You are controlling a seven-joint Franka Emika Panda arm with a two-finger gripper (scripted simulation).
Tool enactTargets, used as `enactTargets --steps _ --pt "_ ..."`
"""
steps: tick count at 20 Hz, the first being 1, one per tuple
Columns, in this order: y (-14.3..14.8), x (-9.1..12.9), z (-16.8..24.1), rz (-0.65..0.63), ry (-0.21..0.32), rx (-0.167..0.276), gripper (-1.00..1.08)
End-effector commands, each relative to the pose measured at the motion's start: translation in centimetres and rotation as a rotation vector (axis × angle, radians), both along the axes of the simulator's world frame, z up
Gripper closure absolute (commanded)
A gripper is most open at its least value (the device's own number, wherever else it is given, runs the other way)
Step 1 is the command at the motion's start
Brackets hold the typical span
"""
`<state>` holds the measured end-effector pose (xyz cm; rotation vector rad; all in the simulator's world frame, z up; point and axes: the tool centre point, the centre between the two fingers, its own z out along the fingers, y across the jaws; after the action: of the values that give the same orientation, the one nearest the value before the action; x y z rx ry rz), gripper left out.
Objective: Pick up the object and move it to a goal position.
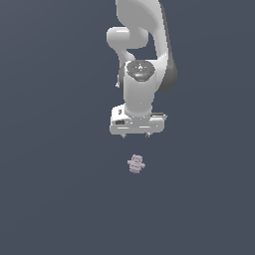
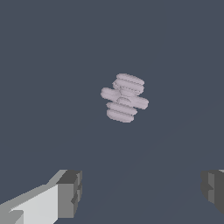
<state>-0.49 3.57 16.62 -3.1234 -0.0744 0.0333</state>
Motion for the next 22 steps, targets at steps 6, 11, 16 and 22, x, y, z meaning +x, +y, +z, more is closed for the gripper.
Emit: enactTargets --steps 6,11,16,22 --pt "0.9 0.1 0.0 0.033 -0.007 -0.008 -0.92" --pt "2.2 0.3 -0.1 0.076 -0.016 -0.019 -0.92" --pt "2.1 0.4 -0.2 0.076 -0.015 -0.018 -0.92" --pt "1.9 1.5 -1.2 0.108 -0.016 -0.017 -0.92"
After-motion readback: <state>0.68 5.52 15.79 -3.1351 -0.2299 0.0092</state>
